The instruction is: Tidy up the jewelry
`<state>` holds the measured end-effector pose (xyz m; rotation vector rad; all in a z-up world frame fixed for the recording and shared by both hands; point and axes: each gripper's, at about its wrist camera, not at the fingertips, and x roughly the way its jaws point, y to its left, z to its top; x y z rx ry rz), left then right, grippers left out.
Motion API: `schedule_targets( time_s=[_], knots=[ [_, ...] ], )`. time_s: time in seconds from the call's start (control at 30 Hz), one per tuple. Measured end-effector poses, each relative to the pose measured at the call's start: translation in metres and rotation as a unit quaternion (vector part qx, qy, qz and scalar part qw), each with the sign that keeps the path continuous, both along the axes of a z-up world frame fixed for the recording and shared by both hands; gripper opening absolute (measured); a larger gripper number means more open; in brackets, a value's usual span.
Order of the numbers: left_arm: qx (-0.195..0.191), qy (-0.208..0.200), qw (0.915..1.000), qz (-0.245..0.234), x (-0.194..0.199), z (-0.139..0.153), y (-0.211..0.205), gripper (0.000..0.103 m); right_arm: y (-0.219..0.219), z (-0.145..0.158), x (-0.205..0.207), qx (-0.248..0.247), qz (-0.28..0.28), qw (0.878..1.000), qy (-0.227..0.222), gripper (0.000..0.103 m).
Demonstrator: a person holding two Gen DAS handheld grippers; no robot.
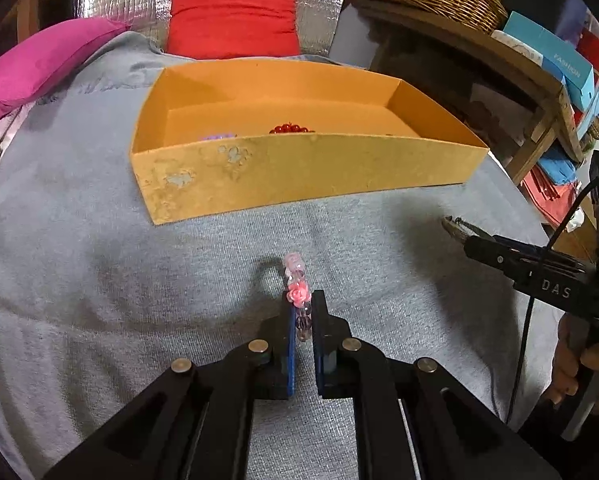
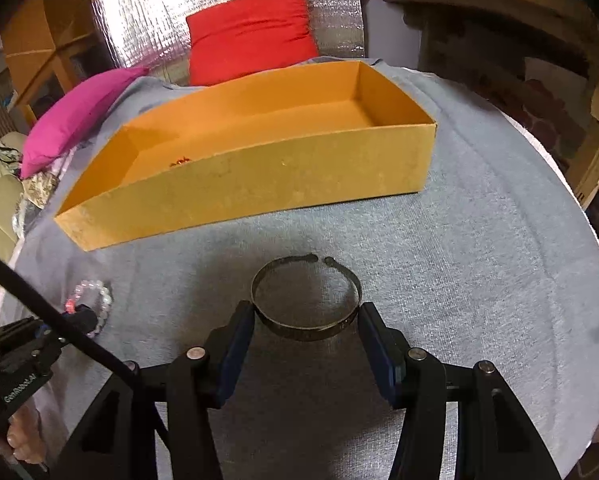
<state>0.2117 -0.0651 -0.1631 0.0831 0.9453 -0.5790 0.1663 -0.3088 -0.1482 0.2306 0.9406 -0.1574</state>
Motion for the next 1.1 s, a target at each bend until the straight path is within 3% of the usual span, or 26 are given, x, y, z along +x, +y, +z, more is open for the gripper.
schedule_targets(
  time_s=[0.3,0.7,0.77,0.8,1.1],
  knots=[
    [-0.023,-0.027,0.9993,-0.009,-0.009,0.022,0.004,0.008,-0.009,0.011,-0.009,0.079,0.007,0.997,-0.024,0.056],
    [-0.015,-0.052,0.9985,0.004,-0.01,0.032,0.007,0.008,-0.001,0.018,-0.01,0.101,0.021,0.994,-0.041,0.055],
    [-0.013,-0.054,0.9984,0.008,-0.01,0.033,0.008,0.008,0.0,0.02,-0.011,0.102,0.024,0.993,-0.045,0.032],
    [-0.012,-0.055,0.9984,0.01,-0.01,0.033,0.008,0.008,0.002,0.022,-0.011,0.101,0.027,0.994,-0.045,0.026],
    [-0.009,-0.056,0.9983,0.015,-0.009,0.034,0.014,0.008,0.015,0.022,-0.004,0.09,0.03,0.995,-0.041,0.027]
  ],
)
